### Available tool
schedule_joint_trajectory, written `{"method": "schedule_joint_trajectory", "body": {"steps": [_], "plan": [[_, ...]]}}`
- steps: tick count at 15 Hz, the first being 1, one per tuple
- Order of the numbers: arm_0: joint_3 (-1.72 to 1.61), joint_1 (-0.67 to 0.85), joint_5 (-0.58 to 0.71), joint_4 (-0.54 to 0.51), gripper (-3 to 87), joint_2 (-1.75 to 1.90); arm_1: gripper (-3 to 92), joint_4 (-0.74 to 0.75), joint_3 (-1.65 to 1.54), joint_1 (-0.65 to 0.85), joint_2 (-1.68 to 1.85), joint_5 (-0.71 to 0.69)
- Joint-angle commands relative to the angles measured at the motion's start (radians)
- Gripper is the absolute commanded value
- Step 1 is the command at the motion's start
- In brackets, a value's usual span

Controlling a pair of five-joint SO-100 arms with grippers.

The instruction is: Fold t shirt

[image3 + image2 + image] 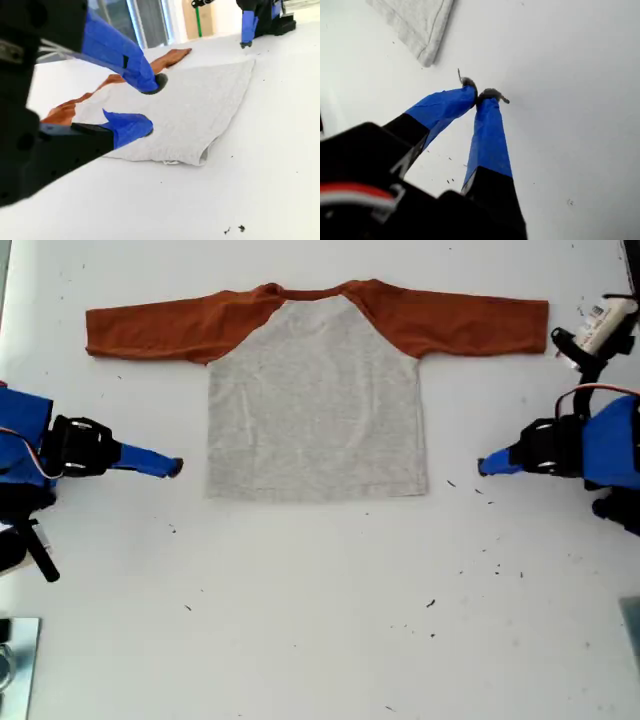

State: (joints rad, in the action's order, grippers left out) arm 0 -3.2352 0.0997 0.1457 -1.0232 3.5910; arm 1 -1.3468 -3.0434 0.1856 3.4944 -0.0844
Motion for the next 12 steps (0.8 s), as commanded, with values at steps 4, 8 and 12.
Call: {"method": "schedule_joint_trajectory", "body": {"steps": [4, 8, 12], "plan": [[-0.011, -0.058, 0.110, 0.023, -0.3, 0.012, 3.3, -0.043, 0.402, 0.224, -0.334, -0.232], [-0.011, -0.051, 0.110, 0.002, -0.3, 0.012, 13.7, -0.298, 1.023, 0.710, -0.931, -0.715], [-0.011, -0.051, 0.112, 0.002, -0.3, 0.012, 42.1, -0.279, 1.292, 1.009, -1.192, -1.049]]}}
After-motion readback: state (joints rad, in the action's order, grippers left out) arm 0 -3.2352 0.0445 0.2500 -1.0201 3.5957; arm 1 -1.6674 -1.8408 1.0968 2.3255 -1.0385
